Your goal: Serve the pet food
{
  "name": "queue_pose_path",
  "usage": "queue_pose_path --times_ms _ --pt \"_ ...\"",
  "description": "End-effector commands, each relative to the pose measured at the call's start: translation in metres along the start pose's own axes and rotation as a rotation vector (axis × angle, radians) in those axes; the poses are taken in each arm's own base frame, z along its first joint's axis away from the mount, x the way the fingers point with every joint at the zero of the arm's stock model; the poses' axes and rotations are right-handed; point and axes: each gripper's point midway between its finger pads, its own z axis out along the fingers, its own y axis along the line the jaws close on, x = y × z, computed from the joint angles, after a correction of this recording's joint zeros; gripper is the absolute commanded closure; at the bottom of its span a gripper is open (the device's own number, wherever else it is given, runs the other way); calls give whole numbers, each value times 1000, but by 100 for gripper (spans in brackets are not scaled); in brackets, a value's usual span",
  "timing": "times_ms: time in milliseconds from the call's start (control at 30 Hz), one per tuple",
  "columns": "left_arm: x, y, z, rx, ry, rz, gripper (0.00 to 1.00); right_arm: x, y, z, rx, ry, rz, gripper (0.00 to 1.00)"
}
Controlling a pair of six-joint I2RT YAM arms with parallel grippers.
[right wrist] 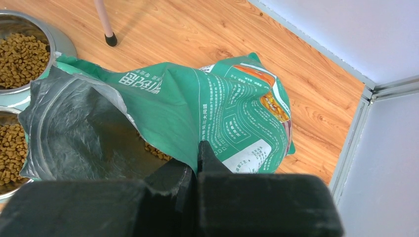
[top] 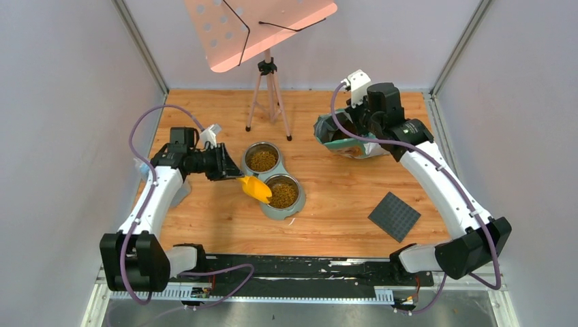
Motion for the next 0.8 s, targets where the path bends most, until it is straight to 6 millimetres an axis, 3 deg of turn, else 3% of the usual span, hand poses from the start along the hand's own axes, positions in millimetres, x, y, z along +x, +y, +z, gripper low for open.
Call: queue_pose_path --times_ms 0,300,600,767 --pt "-16 -16 5 30 -14 83 100 -31 -20 -22 62 -138 29 100" --pt "-23 -25 11 47 3 119 100 -32 -26 -21 73 -140 35 100" --pt "-20 -31 0 50 32 205 100 -35 -26 -15 68 -137 36 100" --pt "-19 -27 -17 -37 61 261 100 -38 -27 -14 68 -141 38 100"
